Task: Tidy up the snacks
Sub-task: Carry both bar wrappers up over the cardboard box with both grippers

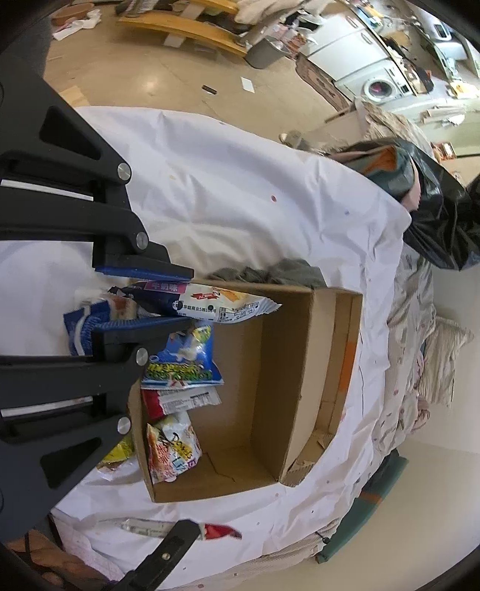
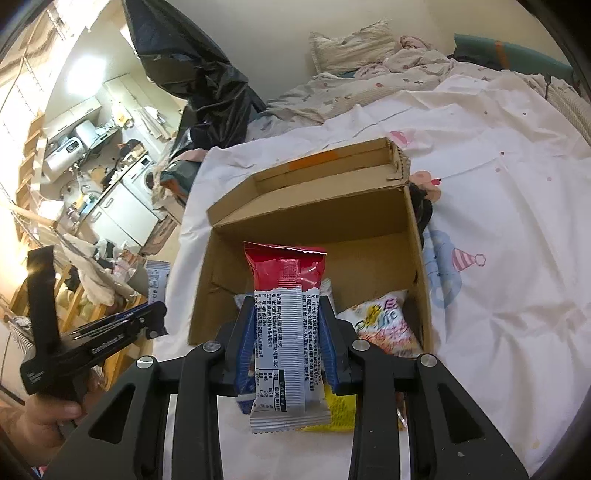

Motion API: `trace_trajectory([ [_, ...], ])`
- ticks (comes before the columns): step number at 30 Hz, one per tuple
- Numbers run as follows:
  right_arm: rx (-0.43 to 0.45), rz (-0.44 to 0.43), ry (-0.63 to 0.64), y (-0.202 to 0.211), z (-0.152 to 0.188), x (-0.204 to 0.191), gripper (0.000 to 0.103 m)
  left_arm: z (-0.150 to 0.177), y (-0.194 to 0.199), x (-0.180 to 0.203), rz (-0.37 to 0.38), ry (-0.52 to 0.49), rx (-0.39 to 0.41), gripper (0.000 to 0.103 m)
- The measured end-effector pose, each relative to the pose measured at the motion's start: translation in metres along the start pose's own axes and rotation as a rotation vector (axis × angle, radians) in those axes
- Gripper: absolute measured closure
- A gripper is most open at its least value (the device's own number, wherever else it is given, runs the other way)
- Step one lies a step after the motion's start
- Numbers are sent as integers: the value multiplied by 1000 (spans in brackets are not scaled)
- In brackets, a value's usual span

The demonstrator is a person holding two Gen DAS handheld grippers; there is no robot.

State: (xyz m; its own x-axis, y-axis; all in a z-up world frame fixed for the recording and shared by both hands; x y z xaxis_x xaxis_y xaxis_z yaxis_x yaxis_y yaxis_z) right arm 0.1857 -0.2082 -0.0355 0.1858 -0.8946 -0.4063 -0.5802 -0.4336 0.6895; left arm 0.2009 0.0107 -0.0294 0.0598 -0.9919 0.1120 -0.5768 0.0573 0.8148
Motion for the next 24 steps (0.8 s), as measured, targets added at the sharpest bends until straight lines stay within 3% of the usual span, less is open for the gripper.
trace_trajectory([
  [24,-96,77,-4,-67,-19,21,70,-26,-55,30,75,-67,-13,88],
])
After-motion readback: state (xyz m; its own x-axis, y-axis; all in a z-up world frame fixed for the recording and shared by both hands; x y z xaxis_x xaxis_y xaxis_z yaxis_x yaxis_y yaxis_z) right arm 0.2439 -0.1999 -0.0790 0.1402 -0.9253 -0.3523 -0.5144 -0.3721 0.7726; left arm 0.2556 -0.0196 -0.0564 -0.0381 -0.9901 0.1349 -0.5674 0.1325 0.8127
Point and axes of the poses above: each gripper's, at about its wrist camera, not at the fingertips, and y roughly against the way its jaws point, x to its right, z to its underside, the point moved 5 cm from there along -y, roughly the way its jaws point, and after that the axes turned 6 degrees about z, right-handed, at the moved point
